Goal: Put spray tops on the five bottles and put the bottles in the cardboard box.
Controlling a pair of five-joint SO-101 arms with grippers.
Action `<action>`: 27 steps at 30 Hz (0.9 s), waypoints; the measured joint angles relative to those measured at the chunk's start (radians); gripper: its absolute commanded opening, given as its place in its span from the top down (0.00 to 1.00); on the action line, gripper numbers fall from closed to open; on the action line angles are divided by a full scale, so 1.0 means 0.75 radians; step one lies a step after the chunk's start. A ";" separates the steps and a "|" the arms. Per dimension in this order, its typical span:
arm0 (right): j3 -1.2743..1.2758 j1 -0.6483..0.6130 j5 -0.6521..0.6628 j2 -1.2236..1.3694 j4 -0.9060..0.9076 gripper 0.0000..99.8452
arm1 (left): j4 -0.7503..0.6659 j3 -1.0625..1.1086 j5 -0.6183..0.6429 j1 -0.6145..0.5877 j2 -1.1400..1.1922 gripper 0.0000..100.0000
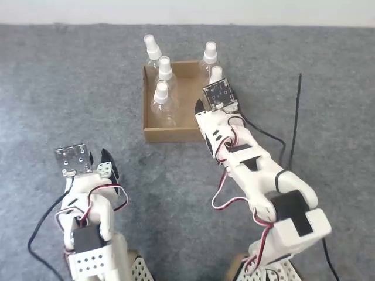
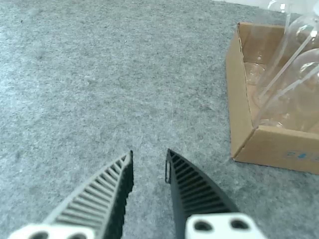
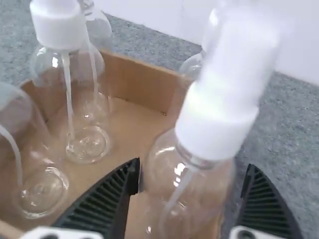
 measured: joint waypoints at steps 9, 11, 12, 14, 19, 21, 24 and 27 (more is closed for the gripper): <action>0.006 -0.002 0.000 -0.025 0.045 0.72 | 0.000 0.000 0.000 0.000 0.000 0.90; 0.006 -0.002 0.000 -0.025 0.045 0.72 | 0.000 0.000 0.000 0.000 0.000 0.90; 0.006 -0.002 0.000 -0.025 0.053 0.72 | 0.000 0.000 0.000 0.000 0.000 0.90; 0.006 -0.002 0.000 -0.039 0.098 0.72 | 0.000 0.000 0.000 0.000 0.000 0.90; 0.006 -0.002 0.000 -0.151 0.231 0.72 | 0.000 0.000 0.000 0.000 0.000 0.90; 0.006 -0.002 0.000 -0.196 0.288 0.72 | 0.000 0.000 0.000 0.000 0.000 0.90; 0.006 -0.002 0.000 -0.248 0.368 0.72 | 0.000 0.000 0.000 0.000 0.000 0.90; 0.006 -0.002 0.000 -0.288 0.442 0.72 | 0.000 0.000 0.000 0.000 0.000 0.90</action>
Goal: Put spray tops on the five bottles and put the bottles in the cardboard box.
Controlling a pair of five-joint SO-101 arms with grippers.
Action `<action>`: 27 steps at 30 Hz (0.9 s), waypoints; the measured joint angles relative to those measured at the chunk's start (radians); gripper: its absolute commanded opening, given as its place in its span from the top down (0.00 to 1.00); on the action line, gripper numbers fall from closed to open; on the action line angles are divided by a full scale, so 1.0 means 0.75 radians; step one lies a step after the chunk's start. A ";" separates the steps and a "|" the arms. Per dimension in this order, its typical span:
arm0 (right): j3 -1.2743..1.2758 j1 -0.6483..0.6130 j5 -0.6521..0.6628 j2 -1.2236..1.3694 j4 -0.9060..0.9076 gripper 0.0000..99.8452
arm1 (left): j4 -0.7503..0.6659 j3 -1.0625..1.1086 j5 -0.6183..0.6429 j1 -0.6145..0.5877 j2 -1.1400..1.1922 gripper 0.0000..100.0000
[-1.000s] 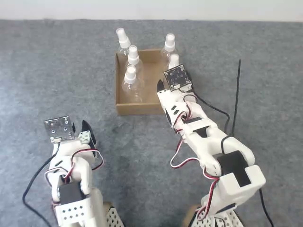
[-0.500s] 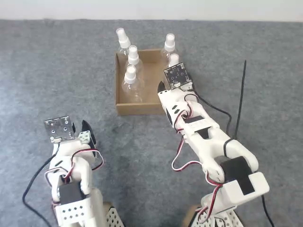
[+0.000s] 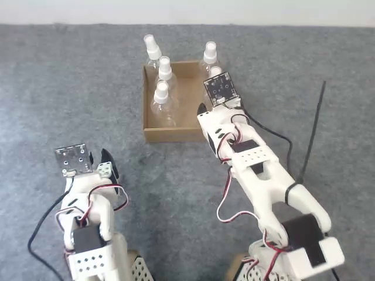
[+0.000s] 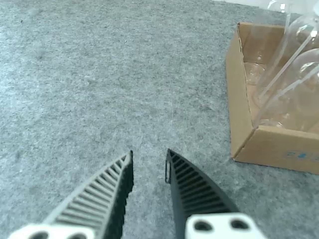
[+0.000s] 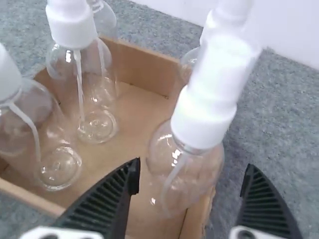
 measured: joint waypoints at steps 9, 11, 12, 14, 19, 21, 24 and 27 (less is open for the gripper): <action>0.000 0.000 0.000 -0.160 0.235 0.72 | 0.000 0.000 0.000 0.000 0.000 0.90; 0.000 0.000 0.000 -0.192 0.274 0.72 | 0.000 0.000 0.000 0.000 0.000 0.90; 0.000 0.000 0.000 -0.205 0.291 0.72 | 0.000 0.000 0.000 0.000 0.000 0.90; 0.000 0.000 0.000 -0.231 0.321 0.72 | 0.000 0.000 0.000 0.000 0.000 0.90; 0.000 0.000 0.000 -0.284 0.395 0.72 | 0.000 0.000 0.000 0.000 0.000 0.90; 0.000 0.000 0.000 -0.311 0.428 0.72 | 0.000 0.000 0.000 0.000 0.000 0.90; 0.000 0.000 0.000 -0.362 0.487 0.72 | 0.000 0.000 0.000 0.000 0.000 0.90; 0.000 0.000 0.000 -0.423 0.556 0.73 | 0.000 0.000 0.000 0.000 0.000 0.90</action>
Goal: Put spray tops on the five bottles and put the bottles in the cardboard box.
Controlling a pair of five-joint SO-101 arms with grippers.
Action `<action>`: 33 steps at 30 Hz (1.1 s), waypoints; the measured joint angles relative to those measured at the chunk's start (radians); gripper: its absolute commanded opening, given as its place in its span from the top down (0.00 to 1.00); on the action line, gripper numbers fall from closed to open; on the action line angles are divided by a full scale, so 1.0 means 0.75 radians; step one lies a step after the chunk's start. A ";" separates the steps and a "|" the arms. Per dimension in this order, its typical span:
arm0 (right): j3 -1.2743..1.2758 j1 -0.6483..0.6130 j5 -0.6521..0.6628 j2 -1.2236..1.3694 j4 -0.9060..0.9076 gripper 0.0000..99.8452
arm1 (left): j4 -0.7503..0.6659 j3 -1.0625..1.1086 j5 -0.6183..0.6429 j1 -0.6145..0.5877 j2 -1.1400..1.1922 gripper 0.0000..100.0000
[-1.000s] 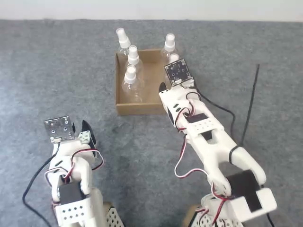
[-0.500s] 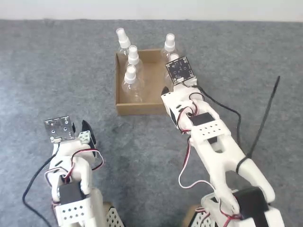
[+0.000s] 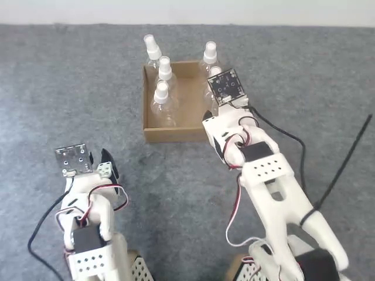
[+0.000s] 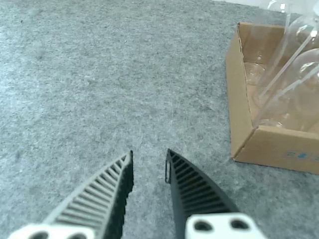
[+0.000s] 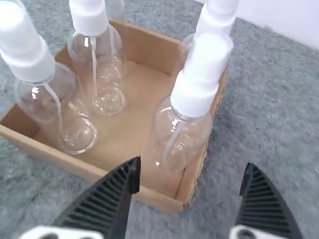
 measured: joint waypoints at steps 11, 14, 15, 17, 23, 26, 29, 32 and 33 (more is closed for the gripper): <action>0.000 0.000 0.000 -0.209 0.188 0.85 | 0.000 0.000 0.000 0.000 0.000 0.90; 0.000 0.000 0.000 -0.256 0.207 0.86 | 0.000 0.000 0.000 0.000 0.000 0.90; 0.000 0.000 0.000 -0.270 0.213 0.86 | 0.000 0.000 0.000 0.000 0.000 0.90; 0.000 0.000 0.000 -0.303 0.235 0.86 | 0.000 0.000 0.000 0.000 0.000 0.90; 0.000 0.000 0.000 -0.426 0.319 0.88 | 0.000 0.000 0.000 0.000 0.000 0.90; 0.000 0.000 0.000 -0.491 0.360 0.92 | 0.000 0.000 0.000 0.000 0.000 0.90; 0.016 0.000 0.000 -0.548 0.364 0.94 | 0.000 0.000 0.000 0.000 0.000 0.90; 0.051 0.000 0.000 -0.601 0.364 0.94 | 0.000 0.000 0.000 0.000 0.000 0.90; 0.061 0.000 0.000 -0.622 0.364 0.94 | 0.000 0.000 0.000 0.000 0.000 0.90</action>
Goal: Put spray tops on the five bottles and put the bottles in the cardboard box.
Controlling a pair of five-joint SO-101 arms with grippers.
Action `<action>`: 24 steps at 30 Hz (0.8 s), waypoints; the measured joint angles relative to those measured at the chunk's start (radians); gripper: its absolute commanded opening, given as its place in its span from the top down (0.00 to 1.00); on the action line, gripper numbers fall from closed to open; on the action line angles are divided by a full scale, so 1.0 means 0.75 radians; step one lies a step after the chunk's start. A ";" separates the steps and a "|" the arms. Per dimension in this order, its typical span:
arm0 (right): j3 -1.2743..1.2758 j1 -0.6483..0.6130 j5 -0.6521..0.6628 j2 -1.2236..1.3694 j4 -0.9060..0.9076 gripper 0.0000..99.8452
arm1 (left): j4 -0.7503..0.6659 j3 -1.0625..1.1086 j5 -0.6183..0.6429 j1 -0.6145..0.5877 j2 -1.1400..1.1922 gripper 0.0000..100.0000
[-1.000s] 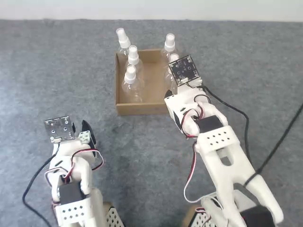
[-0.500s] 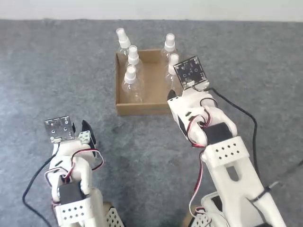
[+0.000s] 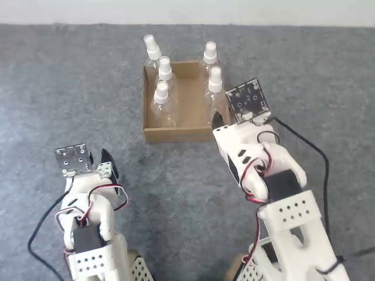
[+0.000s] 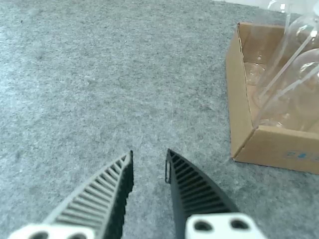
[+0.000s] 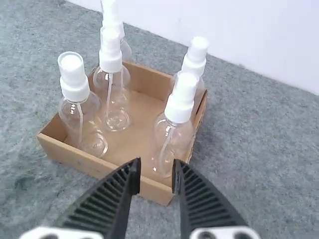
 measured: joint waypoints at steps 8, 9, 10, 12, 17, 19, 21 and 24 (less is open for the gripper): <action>0.123 0.000 0.000 -0.252 0.000 0.97 | 0.000 0.000 0.000 0.000 0.000 0.90; 0.137 0.000 0.000 -0.288 0.000 0.97 | 0.000 0.000 0.000 0.000 0.000 0.90; 0.151 0.000 0.000 -0.325 0.000 0.97 | 0.000 0.000 0.000 0.000 0.000 0.90; 0.174 0.000 0.000 -0.399 0.000 0.97 | 0.000 0.000 0.000 0.000 0.000 0.90; 0.225 0.000 0.000 -0.548 0.000 0.97 | 0.000 0.000 0.000 0.000 0.000 0.90; 0.235 0.000 0.000 -0.599 0.000 0.97 | 0.000 0.000 0.000 0.000 0.000 0.90; 0.237 0.000 0.000 -0.649 0.000 0.97 | 0.000 0.000 0.000 0.000 0.000 0.90; 0.237 0.004 0.000 -0.718 0.000 0.97 | 0.000 0.000 0.000 0.000 0.000 0.90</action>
